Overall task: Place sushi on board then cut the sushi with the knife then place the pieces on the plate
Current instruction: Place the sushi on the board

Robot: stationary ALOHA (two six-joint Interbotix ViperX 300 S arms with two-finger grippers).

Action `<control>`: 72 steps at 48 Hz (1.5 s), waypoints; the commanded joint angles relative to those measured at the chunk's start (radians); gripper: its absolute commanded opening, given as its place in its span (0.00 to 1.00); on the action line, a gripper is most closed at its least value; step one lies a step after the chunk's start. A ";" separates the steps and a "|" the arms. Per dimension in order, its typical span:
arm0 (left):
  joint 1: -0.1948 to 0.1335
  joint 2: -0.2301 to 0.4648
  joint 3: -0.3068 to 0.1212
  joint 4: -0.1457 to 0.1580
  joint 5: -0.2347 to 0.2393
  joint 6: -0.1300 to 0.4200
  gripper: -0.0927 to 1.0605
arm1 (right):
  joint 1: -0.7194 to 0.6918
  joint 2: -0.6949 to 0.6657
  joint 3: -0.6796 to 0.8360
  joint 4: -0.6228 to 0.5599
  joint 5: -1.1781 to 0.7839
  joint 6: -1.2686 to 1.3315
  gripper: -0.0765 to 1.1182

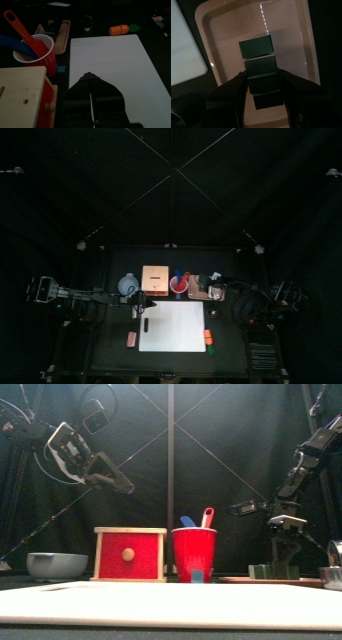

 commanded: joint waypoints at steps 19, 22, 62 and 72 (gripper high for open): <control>0.003 -0.048 -0.009 0.000 -0.009 -0.002 0.10 | 0.167 -0.212 -0.054 0.095 0.084 0.407 0.56; 0.003 -0.054 -0.006 -0.002 -0.008 -0.002 0.10 | 0.207 -0.219 -0.055 0.061 0.080 0.503 0.56; 0.000 -0.121 0.043 -0.002 0.002 -0.002 0.10 | 0.824 0.112 -0.364 -0.736 0.342 2.195 0.56; 0.000 -0.140 0.054 0.000 0.002 -0.002 0.10 | 0.887 0.244 -0.517 -0.758 0.463 2.431 0.56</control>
